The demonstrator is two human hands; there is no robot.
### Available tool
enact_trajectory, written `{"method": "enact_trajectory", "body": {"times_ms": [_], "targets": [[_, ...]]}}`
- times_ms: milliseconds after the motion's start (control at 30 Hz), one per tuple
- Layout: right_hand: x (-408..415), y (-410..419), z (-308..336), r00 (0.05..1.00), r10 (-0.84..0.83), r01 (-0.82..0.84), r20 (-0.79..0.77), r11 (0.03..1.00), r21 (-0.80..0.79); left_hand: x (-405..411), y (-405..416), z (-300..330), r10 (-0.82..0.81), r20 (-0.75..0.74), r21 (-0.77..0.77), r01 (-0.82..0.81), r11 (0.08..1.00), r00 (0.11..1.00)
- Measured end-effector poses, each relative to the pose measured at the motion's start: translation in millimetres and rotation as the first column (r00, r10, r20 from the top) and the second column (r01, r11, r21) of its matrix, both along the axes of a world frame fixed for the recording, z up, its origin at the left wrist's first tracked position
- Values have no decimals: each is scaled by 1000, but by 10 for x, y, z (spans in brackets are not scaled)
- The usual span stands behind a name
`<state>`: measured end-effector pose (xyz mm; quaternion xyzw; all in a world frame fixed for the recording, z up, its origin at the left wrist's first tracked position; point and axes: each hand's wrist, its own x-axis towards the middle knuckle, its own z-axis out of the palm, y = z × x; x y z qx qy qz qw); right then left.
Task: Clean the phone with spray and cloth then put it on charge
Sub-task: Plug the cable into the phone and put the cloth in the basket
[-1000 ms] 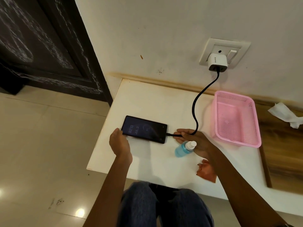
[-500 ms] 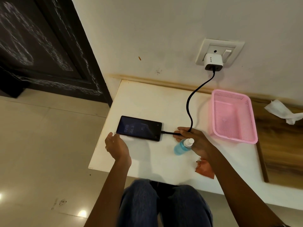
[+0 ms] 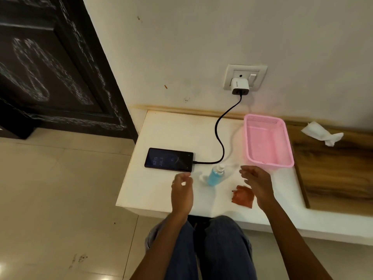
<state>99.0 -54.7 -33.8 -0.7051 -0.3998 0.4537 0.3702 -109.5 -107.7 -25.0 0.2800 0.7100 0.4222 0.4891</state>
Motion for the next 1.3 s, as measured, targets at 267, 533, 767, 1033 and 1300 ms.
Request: {"method": "enact_trajectory", "body": {"times_ms": [267, 533, 767, 1033, 1300], "targets": [[226, -471, -134, 966, -26, 81, 256, 975, -208, 540, -266, -149, -342, -41, -168, 330, 929, 939], [37, -539, -234, 945, 8, 70, 327, 972, -225, 639, -351, -8, -452, -84, -180, 433, 883, 888], [-2, -732, 285, 959, -147, 124, -241, 987, -106, 590, -506, 252, -379, -51, -156, 367, 917, 924], [-94, -1250, 923, 860, -10, 36, -510, 998, 43, 636, -745, 808, -289, 514, -39, 359, 932, 807], [-186, -1547, 1127, 968, 145, -86, -206, 958, 275, 501, -941, 1038, -283, 468, 19, 311, 950, 837]]}}
